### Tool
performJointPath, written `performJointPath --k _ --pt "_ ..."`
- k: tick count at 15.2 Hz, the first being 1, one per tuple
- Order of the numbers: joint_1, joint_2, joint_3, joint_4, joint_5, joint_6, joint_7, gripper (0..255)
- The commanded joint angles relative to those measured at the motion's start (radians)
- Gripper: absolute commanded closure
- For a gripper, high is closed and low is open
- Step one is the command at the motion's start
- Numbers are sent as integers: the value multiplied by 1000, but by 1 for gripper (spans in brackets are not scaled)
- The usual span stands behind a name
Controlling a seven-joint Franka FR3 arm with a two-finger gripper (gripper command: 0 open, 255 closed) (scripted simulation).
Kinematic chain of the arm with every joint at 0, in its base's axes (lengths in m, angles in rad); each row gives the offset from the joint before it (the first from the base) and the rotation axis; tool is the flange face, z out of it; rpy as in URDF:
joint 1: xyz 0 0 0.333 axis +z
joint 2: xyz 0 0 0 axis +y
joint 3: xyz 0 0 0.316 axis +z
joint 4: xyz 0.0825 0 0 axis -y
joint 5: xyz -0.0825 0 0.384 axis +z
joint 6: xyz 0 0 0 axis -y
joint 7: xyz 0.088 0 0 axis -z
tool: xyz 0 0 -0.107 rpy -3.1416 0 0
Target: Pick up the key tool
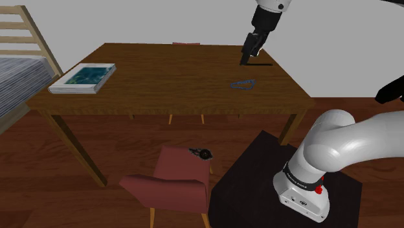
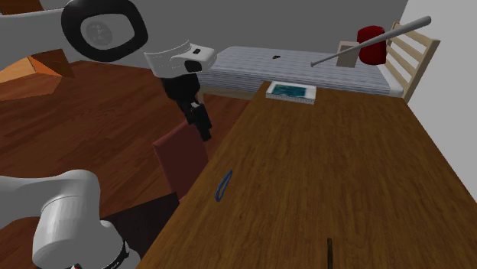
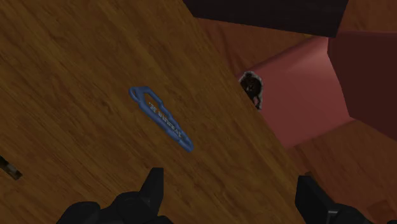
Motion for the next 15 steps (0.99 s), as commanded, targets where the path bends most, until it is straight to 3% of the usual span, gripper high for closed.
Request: performJointPath --k 1,12,15 --pt "0 0 0 0 0 0 0 0" --pt "100 154 -264 -158 -125 203 -562 0" --pt "101 160 -272 -184 -130 234 -572 0"
